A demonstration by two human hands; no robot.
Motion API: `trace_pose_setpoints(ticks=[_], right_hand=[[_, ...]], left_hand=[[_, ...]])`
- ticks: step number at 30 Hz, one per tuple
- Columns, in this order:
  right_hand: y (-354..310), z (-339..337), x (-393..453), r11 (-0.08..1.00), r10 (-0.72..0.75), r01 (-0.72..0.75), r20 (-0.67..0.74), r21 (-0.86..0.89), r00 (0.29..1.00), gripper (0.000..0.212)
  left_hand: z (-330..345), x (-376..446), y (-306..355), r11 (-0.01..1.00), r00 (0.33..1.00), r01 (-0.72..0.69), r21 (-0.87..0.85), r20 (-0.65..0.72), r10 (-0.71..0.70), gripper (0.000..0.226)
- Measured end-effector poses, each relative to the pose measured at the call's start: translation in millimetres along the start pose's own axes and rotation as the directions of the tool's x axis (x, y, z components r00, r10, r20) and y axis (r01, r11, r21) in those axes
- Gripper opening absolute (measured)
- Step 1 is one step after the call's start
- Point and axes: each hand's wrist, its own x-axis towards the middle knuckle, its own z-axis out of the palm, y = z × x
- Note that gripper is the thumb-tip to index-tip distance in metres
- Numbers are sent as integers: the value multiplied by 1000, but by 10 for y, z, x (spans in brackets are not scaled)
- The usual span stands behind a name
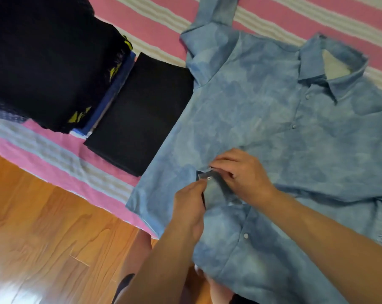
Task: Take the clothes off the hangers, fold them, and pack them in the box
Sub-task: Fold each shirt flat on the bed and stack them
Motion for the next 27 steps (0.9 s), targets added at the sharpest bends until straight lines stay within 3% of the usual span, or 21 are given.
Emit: trace_pose_setpoints(ticks=[5, 10, 25, 27], right_hand=[[34, 72, -173, 991, -131, 131, 70, 14, 989, 18], [25, 90, -256, 964, -246, 254, 102, -79, 964, 18], [7, 190, -401, 964, -235, 235, 11, -122, 972, 17], [-5, 214, -457, 959, -241, 242, 23, -149, 970, 17]], left_hand=[[-51, -81, 40, 995, 997, 47, -94, 62, -41, 23], [-83, -92, 69, 999, 998, 28, -22, 51, -27, 25], [-55, 14, -24, 966, 988, -140, 217, -32, 150, 14], [-63, -18, -33, 945, 984, -163, 282, -29, 179, 23]])
